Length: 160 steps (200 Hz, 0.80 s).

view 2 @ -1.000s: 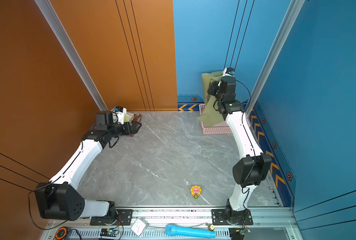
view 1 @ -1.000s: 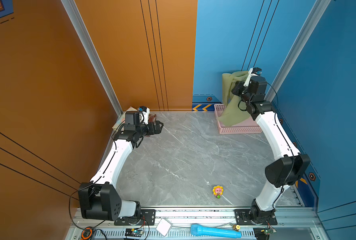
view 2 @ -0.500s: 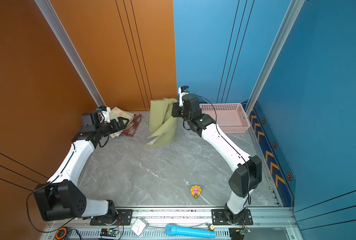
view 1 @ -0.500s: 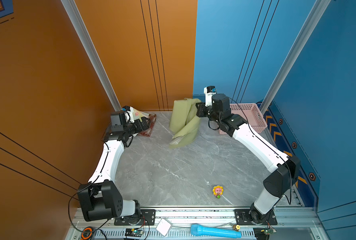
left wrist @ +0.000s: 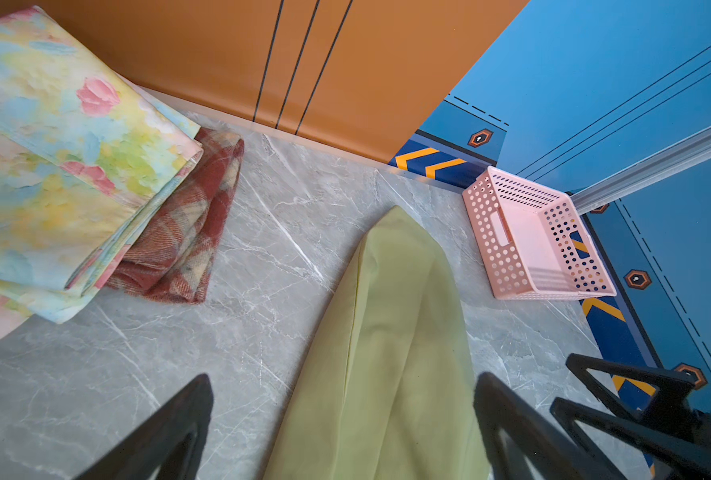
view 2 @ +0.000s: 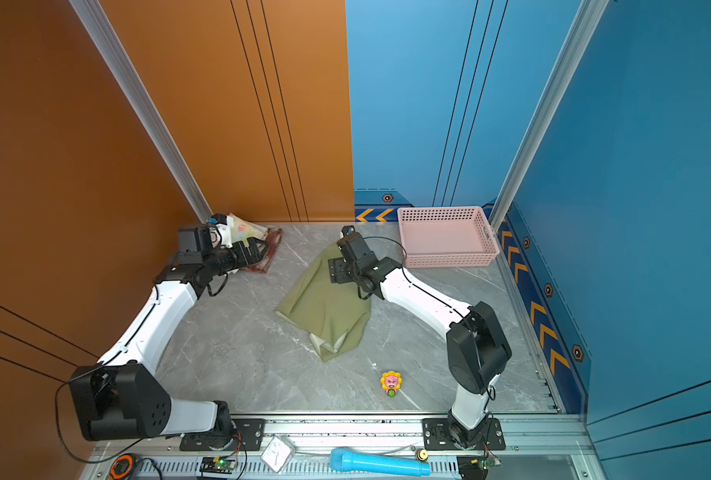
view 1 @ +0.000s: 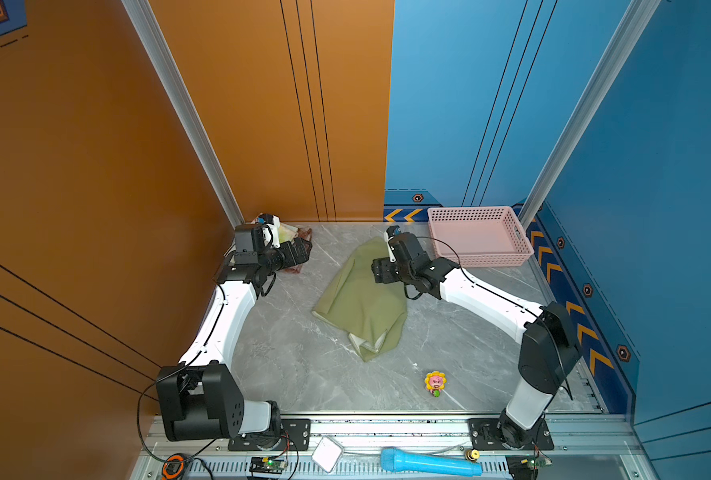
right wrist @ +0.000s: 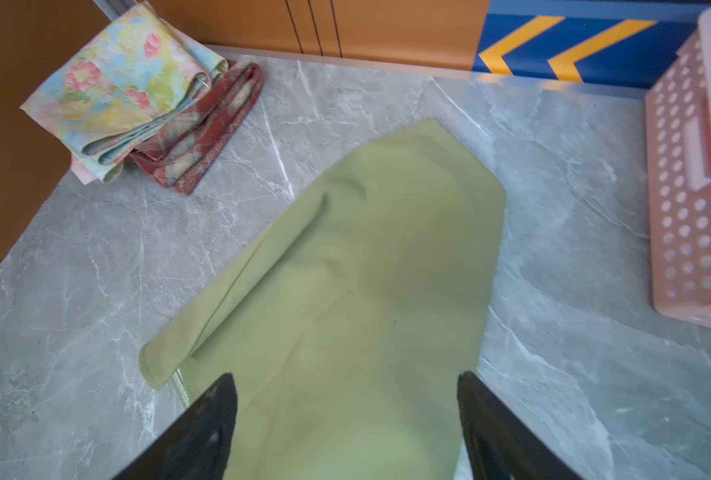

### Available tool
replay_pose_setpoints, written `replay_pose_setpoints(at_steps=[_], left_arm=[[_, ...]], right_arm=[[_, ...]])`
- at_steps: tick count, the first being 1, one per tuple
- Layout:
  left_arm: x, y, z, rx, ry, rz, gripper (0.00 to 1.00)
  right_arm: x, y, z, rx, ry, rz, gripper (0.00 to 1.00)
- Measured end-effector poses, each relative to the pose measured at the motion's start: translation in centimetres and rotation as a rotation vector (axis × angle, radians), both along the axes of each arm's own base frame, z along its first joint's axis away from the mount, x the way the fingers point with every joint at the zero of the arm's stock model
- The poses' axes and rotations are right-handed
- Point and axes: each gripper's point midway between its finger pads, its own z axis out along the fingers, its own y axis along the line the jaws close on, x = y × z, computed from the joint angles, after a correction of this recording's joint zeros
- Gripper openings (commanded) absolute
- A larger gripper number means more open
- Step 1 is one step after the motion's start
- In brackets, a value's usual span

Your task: Fold and stack the skirts

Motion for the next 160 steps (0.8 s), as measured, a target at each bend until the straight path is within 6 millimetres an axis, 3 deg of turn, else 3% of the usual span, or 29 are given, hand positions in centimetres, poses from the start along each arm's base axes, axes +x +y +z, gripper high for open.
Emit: replay_pose_setpoints(at_steps=[21, 40, 71, 116, 140, 160], left_arm=[[0.0, 0.1, -0.2, 0.012, 0.008, 0.012, 0.99], [-0.1, 0.3, -0.5, 0.025, 0.020, 0.023, 0.99], [-0.2, -1.1, -1.3, 0.061, 0.036, -0.003, 1.00], [-0.6, -7.8, -6.2, 0.194, 0.145, -0.173, 0.98], [-0.7, -10.6, -9.3, 0.248, 0.221, -0.245, 0.98], [0.9, -11.6, -11.1, 0.275, 0.265, -0.253, 0.98]], right_arm=[[0.2, 2.9, -1.6, -0.030, 0.013, 0.028, 0.82], [0.2, 3.1, -4.4, -0.060, 0.067, 0.015, 0.83], [0.7, -0.1, -7.5, -0.074, 0.139, -0.090, 0.84], [0.3, -7.3, -10.9, -0.043, 0.250, -0.252, 0.84], [-0.2, -9.0, -11.9, -0.008, 0.276, -0.286, 0.84], [-0.8, -9.9, -13.2, 0.030, 0.309, -0.301, 0.84]])
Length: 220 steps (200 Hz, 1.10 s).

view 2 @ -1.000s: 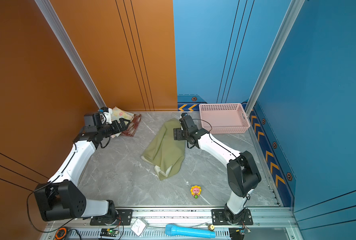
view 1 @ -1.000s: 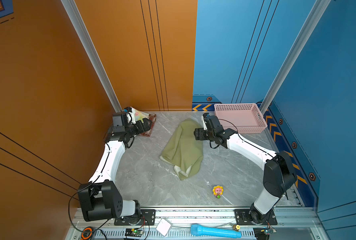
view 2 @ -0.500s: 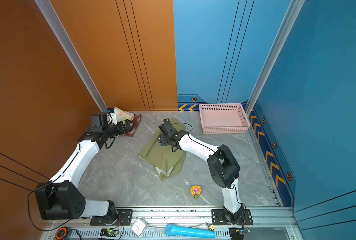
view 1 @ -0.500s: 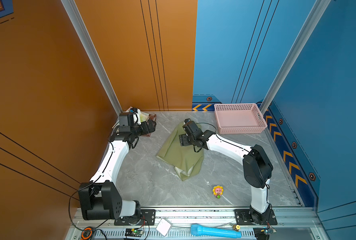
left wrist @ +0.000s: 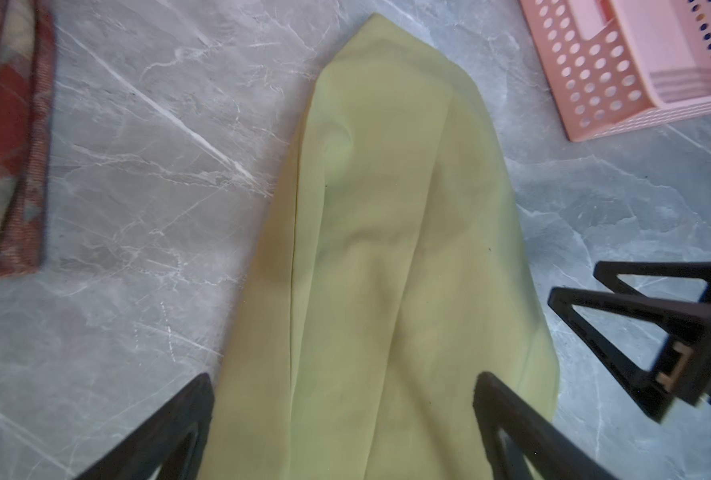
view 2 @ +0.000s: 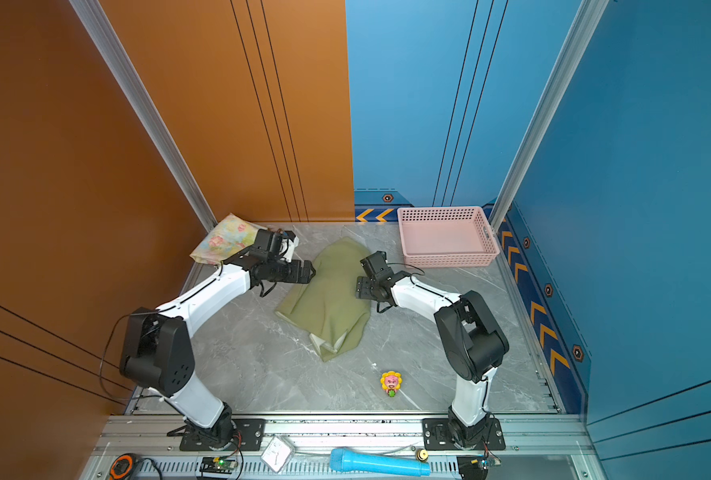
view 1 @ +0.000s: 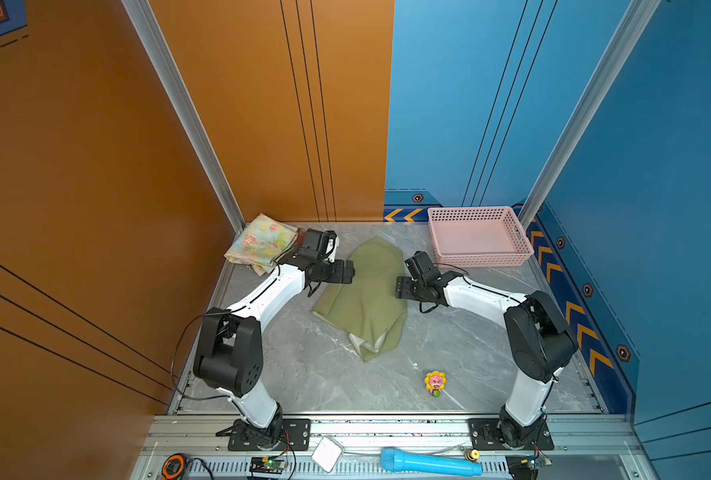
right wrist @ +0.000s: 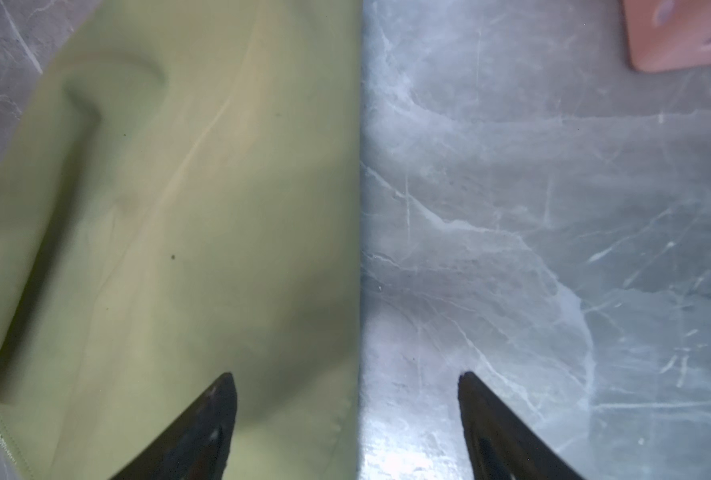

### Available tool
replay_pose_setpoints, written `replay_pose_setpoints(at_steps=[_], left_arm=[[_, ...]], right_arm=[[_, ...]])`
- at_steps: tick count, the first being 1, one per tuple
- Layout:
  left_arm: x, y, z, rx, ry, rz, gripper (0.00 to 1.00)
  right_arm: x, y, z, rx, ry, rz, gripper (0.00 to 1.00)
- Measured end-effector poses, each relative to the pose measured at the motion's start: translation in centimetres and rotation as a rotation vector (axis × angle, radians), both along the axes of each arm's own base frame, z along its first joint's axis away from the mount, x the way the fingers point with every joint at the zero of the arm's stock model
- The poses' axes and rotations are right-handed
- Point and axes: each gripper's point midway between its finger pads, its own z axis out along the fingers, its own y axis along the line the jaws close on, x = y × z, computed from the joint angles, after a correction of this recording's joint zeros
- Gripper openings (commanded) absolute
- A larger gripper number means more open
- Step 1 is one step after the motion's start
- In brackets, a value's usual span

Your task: Fold and stack the skirts

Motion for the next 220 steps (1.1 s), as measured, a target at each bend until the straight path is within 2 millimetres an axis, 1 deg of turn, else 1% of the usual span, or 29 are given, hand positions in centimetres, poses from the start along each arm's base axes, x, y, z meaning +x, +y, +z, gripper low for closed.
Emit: replay_pose_setpoints(at_steps=[18, 35, 54, 77, 97, 112, 130, 141, 156, 169, 172, 197, 207, 220], left_arm=[[2.2, -0.7, -1.0, 0.021, 0.011, 0.005, 0.98], [4.5, -1.6, -1.9, 0.032, 0.010, 0.005, 0.98], [6.8, -2.7, -3.2, 0.045, 0.017, 0.002, 0.98], [9.4, -3.3, -4.9, 0.063, 0.026, 0.008, 0.98], [11.3, -3.6, -6.2, 0.075, 0.037, 0.017, 0.98], [12.5, -3.4, -7.0, 0.075, 0.041, 0.026, 0.98], [13.8, -3.0, -7.7, 0.066, 0.044, 0.040, 1.00], [14.6, -2.7, -7.8, 0.049, 0.044, 0.048, 0.98], [15.6, -2.8, -8.2, 0.018, 0.045, 0.050, 0.93], [16.2, -3.0, -8.6, -0.011, 0.050, 0.049, 0.88], [16.4, -3.0, -8.7, -0.016, 0.052, 0.046, 0.82], [16.7, -4.4, -9.8, -0.081, 0.079, 0.025, 0.62], [16.6, -5.1, -10.2, -0.095, 0.087, 0.003, 0.52], [16.6, -6.0, -10.2, -0.121, 0.091, -0.015, 0.35]], right_arm=[[-0.1, -0.7, -1.1, 0.047, 0.026, -0.020, 0.83], [0.3, -0.9, -1.4, 0.095, 0.034, -0.038, 0.83], [1.0, -0.4, -1.3, 0.143, 0.024, -0.042, 0.82], [1.3, 0.5, -1.8, 0.182, 0.030, -0.032, 0.81], [1.5, 1.0, -2.8, 0.201, 0.047, -0.031, 0.80], [2.2, 1.6, -2.4, 0.224, 0.033, -0.029, 0.79], [3.0, 2.4, -2.5, 0.247, 0.028, -0.023, 0.76], [3.6, 2.8, -2.6, 0.258, 0.018, -0.023, 0.72], [4.1, 3.3, -2.7, 0.269, 0.014, -0.022, 0.67], [4.6, 3.7, -2.7, 0.279, 0.012, -0.019, 0.57], [4.6, 3.8, -2.8, 0.284, 0.013, -0.020, 0.55], [5.1, 4.3, -3.1, 0.290, 0.011, -0.009, 0.32], [5.3, 4.5, -3.2, 0.294, 0.013, -0.014, 0.21], [5.5, 4.7, -2.9, 0.296, 0.004, -0.008, 0.08]])
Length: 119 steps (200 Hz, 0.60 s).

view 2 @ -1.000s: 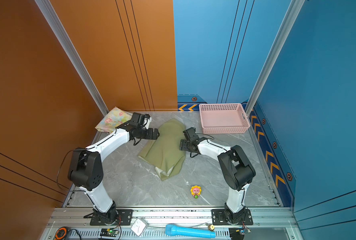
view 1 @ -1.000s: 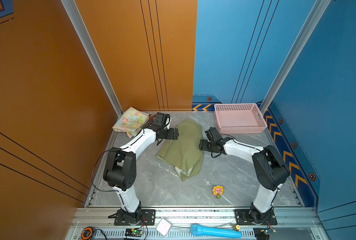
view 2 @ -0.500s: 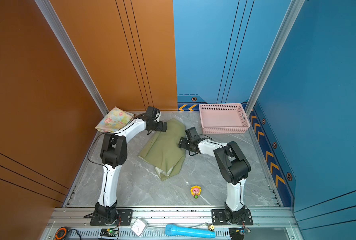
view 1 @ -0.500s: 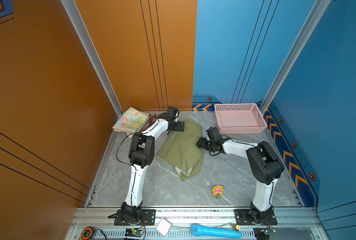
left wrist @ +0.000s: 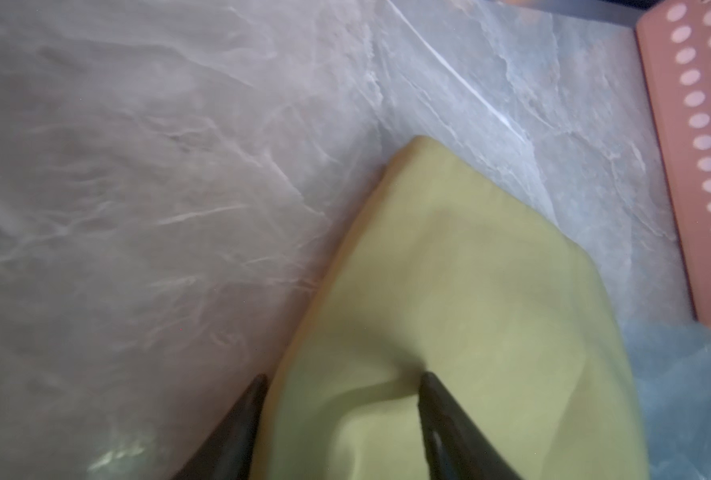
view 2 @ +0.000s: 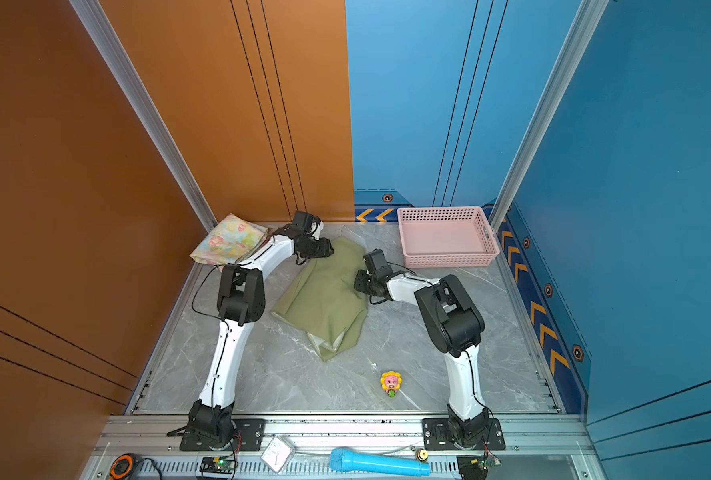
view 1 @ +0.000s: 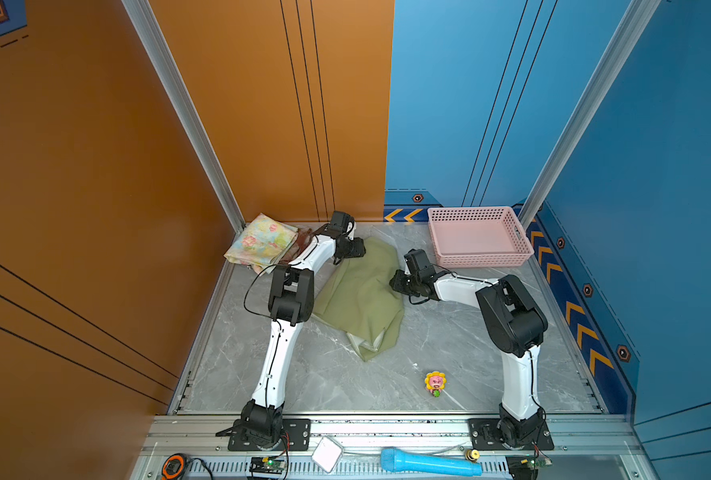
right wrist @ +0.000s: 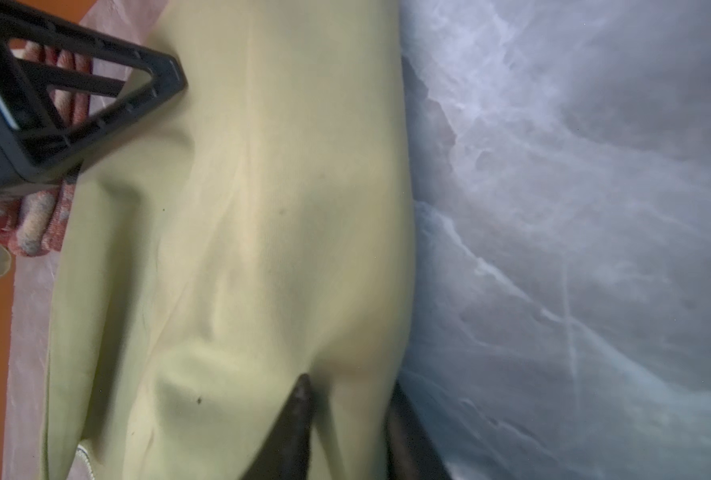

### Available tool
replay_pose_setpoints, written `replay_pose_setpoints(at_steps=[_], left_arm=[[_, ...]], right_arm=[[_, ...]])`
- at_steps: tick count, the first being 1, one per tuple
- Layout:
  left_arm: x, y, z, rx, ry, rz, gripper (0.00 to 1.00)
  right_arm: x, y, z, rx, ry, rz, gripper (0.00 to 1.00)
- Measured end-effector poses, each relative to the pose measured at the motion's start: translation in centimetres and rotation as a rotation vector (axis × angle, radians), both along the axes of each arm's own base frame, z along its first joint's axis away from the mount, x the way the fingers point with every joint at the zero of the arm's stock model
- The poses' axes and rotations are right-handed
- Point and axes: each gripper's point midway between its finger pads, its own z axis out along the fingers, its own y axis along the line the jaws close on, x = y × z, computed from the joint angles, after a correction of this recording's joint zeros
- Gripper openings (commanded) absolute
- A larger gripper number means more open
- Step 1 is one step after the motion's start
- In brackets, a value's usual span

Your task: Fold and stack the skirts

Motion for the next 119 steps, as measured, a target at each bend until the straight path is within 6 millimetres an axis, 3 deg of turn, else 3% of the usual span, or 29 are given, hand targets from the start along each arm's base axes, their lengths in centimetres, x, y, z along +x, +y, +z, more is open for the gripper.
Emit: replay_pose_setpoints(at_steps=[11, 31, 71, 94, 119], left_arm=[[-0.2, -0.6, 0.0, -0.020, 0.012, -0.003, 0.22], [-0.5, -1.2, 0.3, -0.040, 0.020, -0.013, 0.00], [-0.5, -1.3, 2.7, -0.056, -0.004, -0.014, 0.00], [0.0, -1.2, 7.1, -0.078, -0.068, -0.013, 0.00], [1.9, -1.2, 15.3, -0.137, -0.231, -0.019, 0.00]], right_arm=[[0.3, 0.2, 0.5, -0.001, -0.019, 0.012, 0.00], [1.0, 0.7, 1.5, -0.001, -0.050, 0.024, 0.00], [0.6, 0.5, 3.3, -0.070, -0.113, 0.043, 0.00], [0.6, 0.6, 7.3, -0.090, -0.199, 0.053, 0.00], [2.8, 1.0, 12.7, -0.112, -0.326, 0.050, 0.00]])
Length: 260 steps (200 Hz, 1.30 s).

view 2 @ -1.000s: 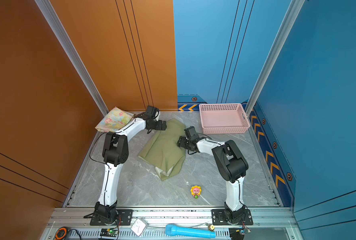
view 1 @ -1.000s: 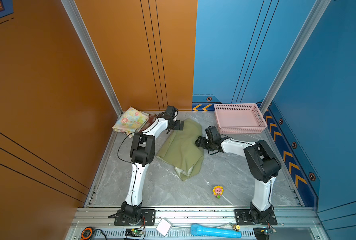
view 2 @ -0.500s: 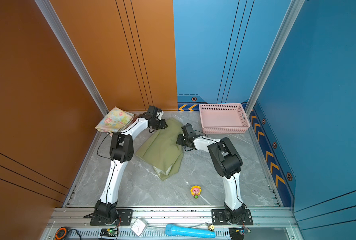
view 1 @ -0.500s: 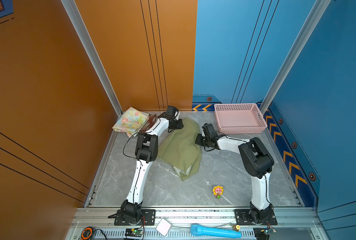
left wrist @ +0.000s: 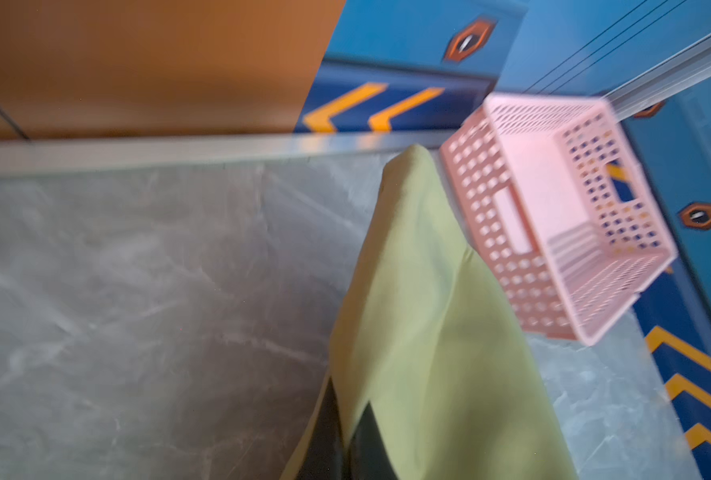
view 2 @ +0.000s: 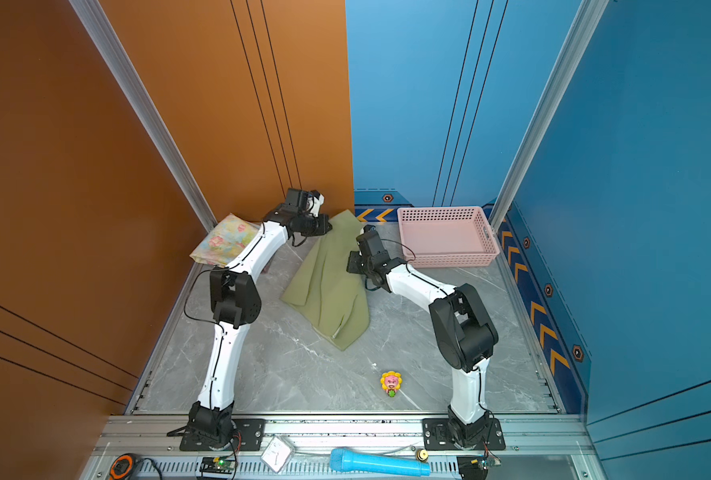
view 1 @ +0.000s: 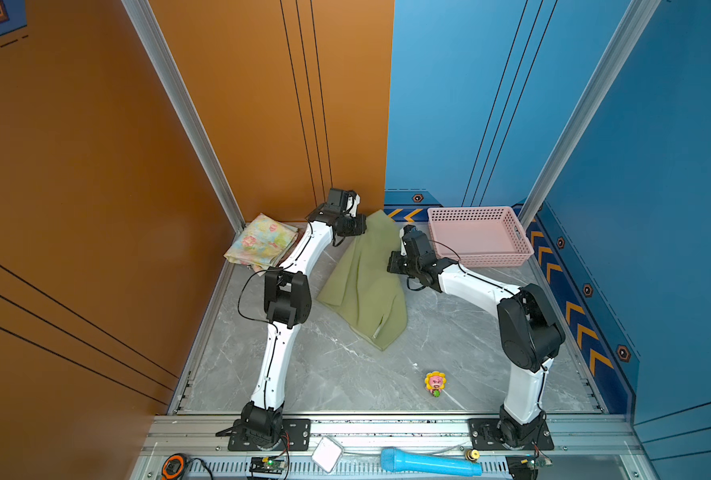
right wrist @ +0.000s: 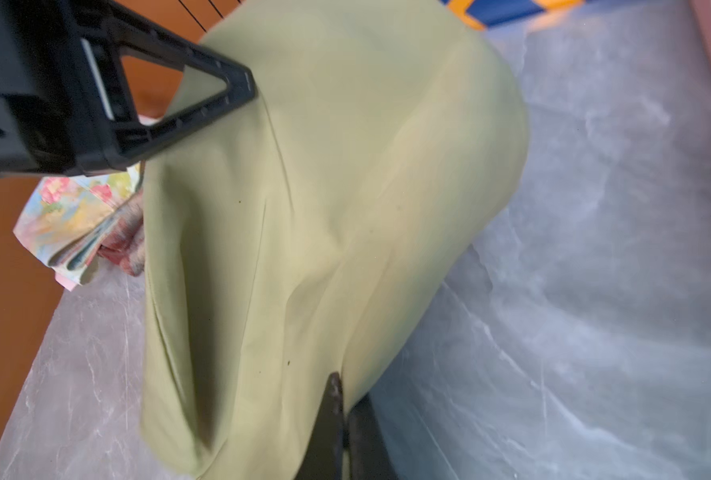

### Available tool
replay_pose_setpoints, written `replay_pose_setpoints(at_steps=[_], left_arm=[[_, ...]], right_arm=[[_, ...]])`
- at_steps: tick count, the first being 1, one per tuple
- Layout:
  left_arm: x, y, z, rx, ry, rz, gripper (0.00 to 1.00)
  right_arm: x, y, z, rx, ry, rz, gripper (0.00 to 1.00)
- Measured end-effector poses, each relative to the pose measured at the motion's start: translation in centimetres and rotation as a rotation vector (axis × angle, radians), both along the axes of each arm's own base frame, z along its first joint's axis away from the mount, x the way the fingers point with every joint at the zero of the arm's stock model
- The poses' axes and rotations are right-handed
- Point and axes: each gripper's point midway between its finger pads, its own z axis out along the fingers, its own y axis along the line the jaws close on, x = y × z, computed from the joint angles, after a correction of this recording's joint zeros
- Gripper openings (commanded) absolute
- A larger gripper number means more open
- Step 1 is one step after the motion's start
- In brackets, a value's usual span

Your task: Fold and stack the skirts

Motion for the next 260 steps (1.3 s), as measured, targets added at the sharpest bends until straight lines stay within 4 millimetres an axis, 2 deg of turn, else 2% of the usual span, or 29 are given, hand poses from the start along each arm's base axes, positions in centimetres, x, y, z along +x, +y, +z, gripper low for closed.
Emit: replay_pose_setpoints(at_steps=[14, 28, 41, 52, 59, 65, 72, 78, 88, 102, 110, 119, 128, 133, 143, 153, 165, 178, 198, 215, 241, 260], left_arm=[[0.8, 0.5, 5.2, -0.043, -0.109, -0.002, 0.00], [0.7, 1.3, 9.6, -0.077, -0.196, -0.007, 0.00], [-0.2, 1.8, 13.3, -0.095, -0.259, -0.028, 0.00], [-1.5, 2.4, 15.8, -0.092, -0.306, -0.052, 0.00], [-2.6, 2.5, 16.9, -0.079, -0.323, -0.073, 0.00], [-3.8, 2.3, 17.4, -0.063, -0.335, -0.097, 0.00], [-5.6, 1.9, 17.6, -0.038, -0.346, -0.129, 0.11], [-7.4, 1.4, 17.3, -0.017, -0.359, -0.160, 0.24], [-10.7, 0.3, 15.9, 0.004, -0.362, -0.208, 0.47], [-15.6, -1.1, 12.2, 0.018, -0.345, -0.273, 0.77], [-17.5, -1.5, 9.9, 0.018, -0.320, -0.293, 0.85], [-18.7, -1.0, 7.1, 0.012, -0.280, -0.281, 0.85], [-19.3, 0.4, 4.1, 0.021, -0.229, -0.242, 0.85], [-19.4, 1.3, 2.5, 0.028, -0.198, -0.213, 0.90], [-19.5, 2.8, -0.1, 0.047, -0.143, -0.156, 0.91], [-19.4, 4.2, -1.7, 0.068, -0.106, -0.103, 0.91], [-19.5, 4.8, -2.3, 0.080, -0.092, -0.067, 0.91], [-19.5, 4.7, -1.7, 0.084, -0.108, -0.051, 0.91], [-19.6, 4.0, -0.5, 0.079, -0.146, -0.041, 0.91], [-19.9, 2.9, -0.3, 0.076, -0.155, -0.045, 0.91], [-21.7, 0.8, -1.9, 0.087, -0.125, -0.079, 0.91], [-24.0, -1.1, -4.3, 0.136, -0.090, -0.122, 0.92]], right_arm=[[1.7, -0.3, 3.8, -0.006, -0.089, -0.013, 0.00], [3.3, -0.7, 8.0, -0.010, -0.191, -0.028, 0.00], [4.0, -1.3, 11.6, -0.022, -0.285, -0.037, 0.00], [3.6, -2.0, 13.9, -0.050, -0.356, -0.043, 0.01], [2.9, -2.2, 15.1, -0.065, -0.406, -0.041, 0.14], [1.9, -2.4, 15.5, -0.080, -0.435, -0.034, 0.36], [0.3, -2.5, 15.8, -0.101, -0.474, -0.022, 0.63], [-1.4, -2.4, 15.4, -0.122, -0.492, -0.002, 0.78], [-4.5, -2.2, 13.9, -0.150, -0.516, 0.034, 0.92], [-8.5, -1.9, 10.4, -0.189, -0.501, 0.095, 0.96], [-10.3, -2.3, 7.8, -0.219, -0.469, 0.120, 0.96], [-11.8, -3.3, 5.1, -0.251, -0.424, 0.128, 0.95], [-12.8, -4.6, 2.9, -0.282, -0.381, 0.120, 0.94], [-13.1, -5.3, 2.0, -0.297, -0.358, 0.111, 0.94], [-13.4, -6.4, 1.3, -0.308, -0.329, 0.090, 0.92], [-13.2, -7.1, 1.7, -0.299, -0.325, 0.060, 0.90], [-12.9, -8.0, 2.3, -0.275, -0.320, 0.024, 0.88], [-12.2, -9.1, 2.7, -0.249, -0.300, -0.026, 0.86], [-11.1, -10.6, 2.8, -0.225, -0.246, -0.084, 0.84], [-10.3, -10.8, 2.7, -0.210, -0.200, -0.104, 0.83], [-9.3, -10.6, 0.8, -0.172, -0.100, -0.112, 0.81], [-9.0, -11.8, -1.3, -0.138, -0.008, -0.153, 0.80]])
